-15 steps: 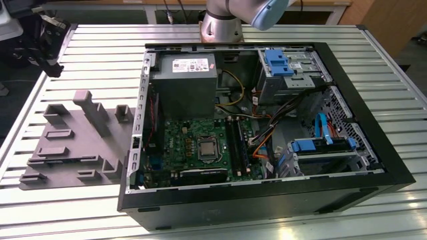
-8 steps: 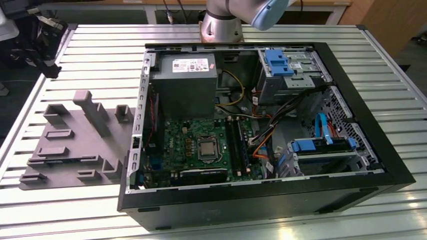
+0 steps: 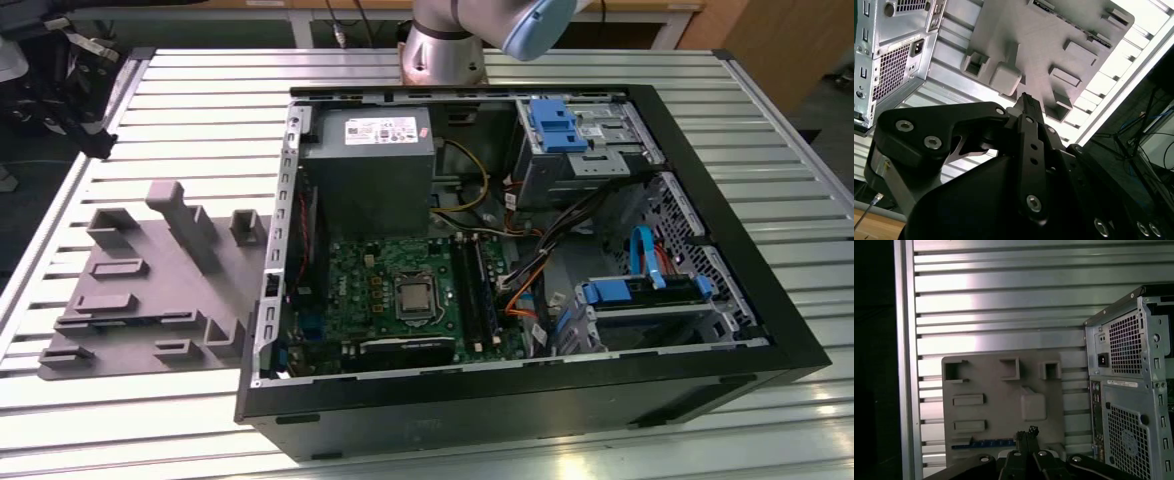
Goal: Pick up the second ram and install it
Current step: 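Reach for the second ram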
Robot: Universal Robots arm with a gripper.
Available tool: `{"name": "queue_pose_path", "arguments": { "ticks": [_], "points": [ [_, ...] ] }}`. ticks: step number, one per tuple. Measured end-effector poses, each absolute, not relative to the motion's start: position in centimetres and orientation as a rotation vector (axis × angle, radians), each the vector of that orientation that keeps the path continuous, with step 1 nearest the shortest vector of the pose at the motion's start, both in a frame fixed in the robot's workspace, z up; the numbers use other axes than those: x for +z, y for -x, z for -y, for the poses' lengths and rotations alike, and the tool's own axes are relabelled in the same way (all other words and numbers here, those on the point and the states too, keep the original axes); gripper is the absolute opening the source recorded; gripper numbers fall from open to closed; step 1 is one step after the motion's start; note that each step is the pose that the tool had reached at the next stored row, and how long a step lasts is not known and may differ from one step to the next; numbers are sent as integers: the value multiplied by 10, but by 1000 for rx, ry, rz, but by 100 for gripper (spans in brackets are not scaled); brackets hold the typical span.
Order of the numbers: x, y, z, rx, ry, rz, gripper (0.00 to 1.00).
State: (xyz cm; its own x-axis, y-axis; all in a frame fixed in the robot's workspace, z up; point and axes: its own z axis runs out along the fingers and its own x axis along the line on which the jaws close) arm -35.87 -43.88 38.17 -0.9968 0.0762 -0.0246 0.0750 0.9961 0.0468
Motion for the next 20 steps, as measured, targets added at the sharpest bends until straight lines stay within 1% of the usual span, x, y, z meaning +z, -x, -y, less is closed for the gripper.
{"name": "queue_pose_path", "arguments": {
  "ticks": [20],
  "points": [
    [379,367,443,71,-118,-3112,11]
  ]
}}
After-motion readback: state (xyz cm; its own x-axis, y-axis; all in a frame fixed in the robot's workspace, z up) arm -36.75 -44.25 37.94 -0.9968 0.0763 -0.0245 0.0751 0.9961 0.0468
